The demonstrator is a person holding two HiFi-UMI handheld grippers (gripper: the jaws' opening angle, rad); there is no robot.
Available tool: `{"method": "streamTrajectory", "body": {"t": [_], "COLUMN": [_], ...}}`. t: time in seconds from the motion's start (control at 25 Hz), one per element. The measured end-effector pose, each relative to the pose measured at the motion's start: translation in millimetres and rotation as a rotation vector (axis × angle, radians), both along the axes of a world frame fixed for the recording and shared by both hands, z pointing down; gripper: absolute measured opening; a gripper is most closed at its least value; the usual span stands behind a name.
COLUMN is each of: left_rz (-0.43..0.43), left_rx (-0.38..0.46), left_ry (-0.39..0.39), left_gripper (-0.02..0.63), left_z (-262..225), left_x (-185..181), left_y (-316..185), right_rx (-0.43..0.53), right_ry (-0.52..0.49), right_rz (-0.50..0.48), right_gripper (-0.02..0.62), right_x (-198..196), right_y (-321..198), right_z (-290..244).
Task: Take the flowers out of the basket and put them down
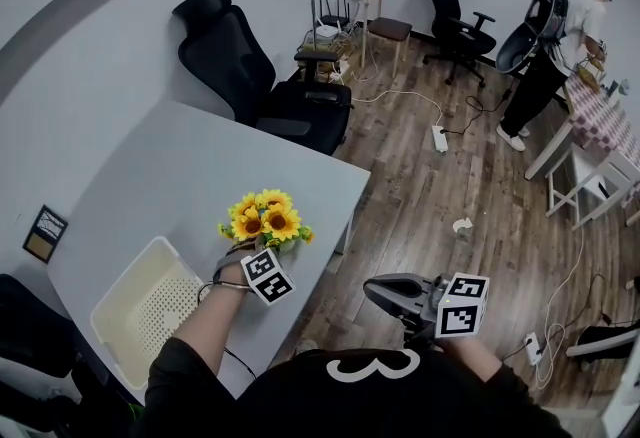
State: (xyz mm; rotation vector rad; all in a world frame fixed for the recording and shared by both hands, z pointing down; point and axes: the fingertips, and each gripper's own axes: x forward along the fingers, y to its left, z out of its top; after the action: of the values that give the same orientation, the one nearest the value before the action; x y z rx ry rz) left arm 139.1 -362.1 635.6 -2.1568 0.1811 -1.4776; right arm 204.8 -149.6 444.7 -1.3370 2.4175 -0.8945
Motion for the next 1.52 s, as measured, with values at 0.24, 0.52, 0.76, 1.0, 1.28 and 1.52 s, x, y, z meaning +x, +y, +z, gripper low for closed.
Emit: {"method": "streamTrajectory", "body": {"t": [0.24,0.52,0.76,1.0,1.28,1.52], "left_rz": [0.01,0.019,-0.009,-0.046,-0.088,-0.161], "left_rx": [0.032,0.071,0.065,0.047,0.093,0.037], "left_ry": [0.001,0.013,0.003,0.027,0.082,0.192], "left_gripper": [0.074,0.081,0.134,0.2,0.225,0.224], "left_z": [2,4,5,2,-20,-44], "left_x": [0,-1,-2,-4,-11,-14], "left_y": [0,1,3,11,18,39], "right_rx": [-0.005,0.001,0.005,0.016,0.035,0.057], "right_ry": [-0.029,-0.076,-0.091,-0.114,-0.131,-0.12], "right_rz": [0.002,0.013,0.014,0.002,-0.029,-0.068], "right_gripper": [0.008,0.008,0.008,0.008,0.008,0.008], "right_x": [4,17,25,28,27,21], "right_y": [-2,3,10,19,27,33], "right_z": [7,10,9,9,5,2]}}
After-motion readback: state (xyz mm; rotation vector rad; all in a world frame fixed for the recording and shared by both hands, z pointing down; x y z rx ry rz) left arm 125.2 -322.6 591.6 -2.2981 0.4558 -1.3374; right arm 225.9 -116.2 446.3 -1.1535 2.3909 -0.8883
